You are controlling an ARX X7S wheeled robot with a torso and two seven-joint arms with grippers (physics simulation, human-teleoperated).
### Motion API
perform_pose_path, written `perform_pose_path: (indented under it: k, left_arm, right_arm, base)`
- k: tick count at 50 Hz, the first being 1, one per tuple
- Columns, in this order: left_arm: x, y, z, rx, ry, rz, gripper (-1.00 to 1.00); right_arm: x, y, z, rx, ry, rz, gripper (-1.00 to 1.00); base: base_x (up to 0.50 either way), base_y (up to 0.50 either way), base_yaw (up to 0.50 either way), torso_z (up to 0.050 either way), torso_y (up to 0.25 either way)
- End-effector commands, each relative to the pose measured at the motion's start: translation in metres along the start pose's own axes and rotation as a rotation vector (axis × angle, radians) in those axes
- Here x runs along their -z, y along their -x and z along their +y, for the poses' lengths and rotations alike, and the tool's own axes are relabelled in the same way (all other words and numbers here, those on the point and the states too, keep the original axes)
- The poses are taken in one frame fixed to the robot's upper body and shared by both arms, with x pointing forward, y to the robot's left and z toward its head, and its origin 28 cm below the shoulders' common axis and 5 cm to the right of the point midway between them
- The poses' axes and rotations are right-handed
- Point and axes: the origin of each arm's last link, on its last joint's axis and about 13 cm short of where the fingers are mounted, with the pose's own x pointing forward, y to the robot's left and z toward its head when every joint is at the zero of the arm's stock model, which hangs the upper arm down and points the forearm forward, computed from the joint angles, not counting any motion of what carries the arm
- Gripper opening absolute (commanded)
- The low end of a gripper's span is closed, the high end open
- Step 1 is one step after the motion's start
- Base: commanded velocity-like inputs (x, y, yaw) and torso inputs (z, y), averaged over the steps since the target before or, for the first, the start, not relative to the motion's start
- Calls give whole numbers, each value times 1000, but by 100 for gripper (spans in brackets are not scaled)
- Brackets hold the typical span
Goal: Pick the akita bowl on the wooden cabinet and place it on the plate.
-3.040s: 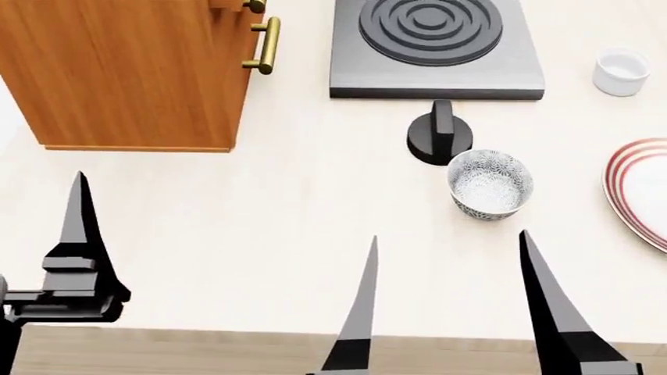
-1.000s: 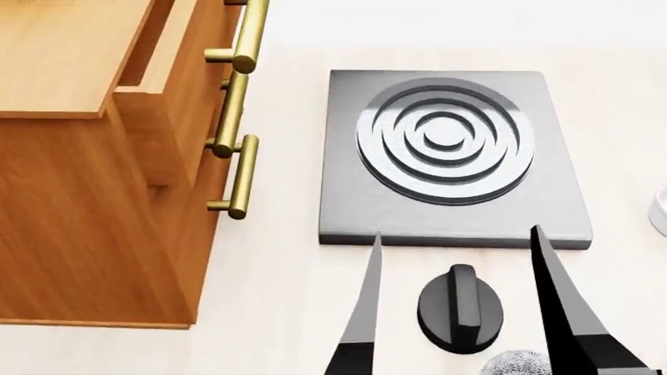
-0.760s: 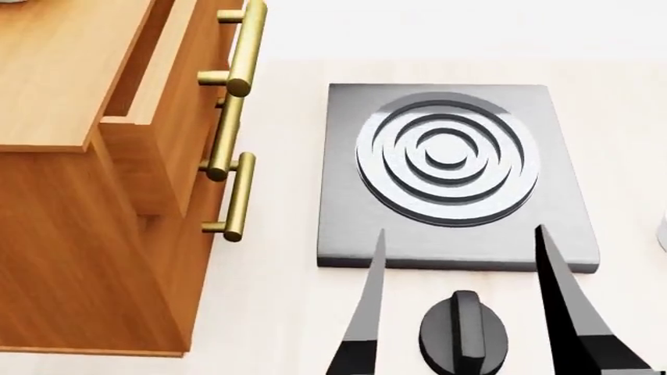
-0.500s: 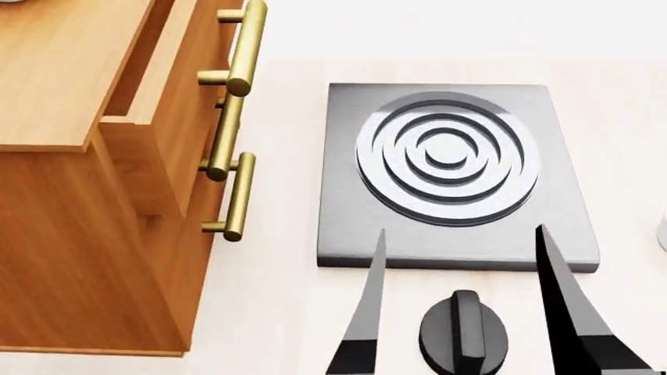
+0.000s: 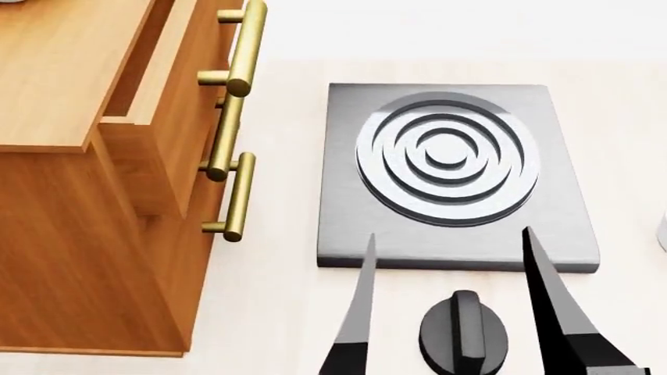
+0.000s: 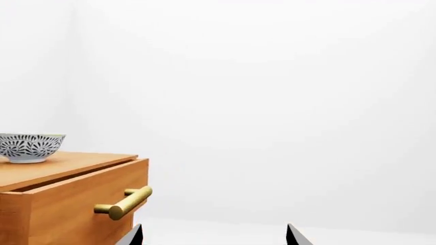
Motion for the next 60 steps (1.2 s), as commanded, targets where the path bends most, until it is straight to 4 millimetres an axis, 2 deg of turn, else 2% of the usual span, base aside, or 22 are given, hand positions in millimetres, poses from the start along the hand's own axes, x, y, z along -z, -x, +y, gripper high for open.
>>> perform_pose_path:
  k: [1,15,18,20,23,35,41,45,46,48,60]
  left_arm:
    - [0,-40,10,-8,-15,43,100]
    - [3,-87,24,-36,-39,105,100]
    - [4,-107,31,-65,-73,128,100]
    - [3,-112,31,-14,-11,167,100]
    - [2,-123,36,-52,-54,184,100]
    - [3,-120,56,-152,1,284,100]
    - [-4,-116,69,-192,2,304,100]
    - [-7,-116,71,-203,-14,297,100]
    - [-8,-116,72,-205,-24,296,100]
    - [-9,-116,72,-198,-30,291,100]
    - [-15,-114,78,-190,-46,301,100]
  right_arm:
    - [5,-1,0,-13,-2,10,100]
    - [14,-5,-4,-1,2,32,100]
    - [14,-6,-5,5,0,29,100]
    - [16,-7,-6,5,5,32,100]
    - [21,-7,-6,6,4,43,100]
    - [27,-8,-6,9,-15,66,100]
    - [28,-7,-6,14,-3,57,100]
    - [25,-8,-9,71,-49,33,100]
    - [24,-10,-10,116,3,17,100]
    - [21,-9,-12,134,-53,7,100]
    - [23,-9,-10,120,-66,25,100]
  base:
    - [0,0,0,0,0]
    - [0,0,0,0,0]
    - [0,0,0,0,0]
    - [0,0,0,0,0]
    - [0,0,0,0,0]
    - [0,0,0,0,0]
    - [0,0,0,0,0]
    - [0,25,0,0,0]
    - [86,500,0,0,0]
    - [104,500,0,0,0]
    - [14,27,0,0,0]
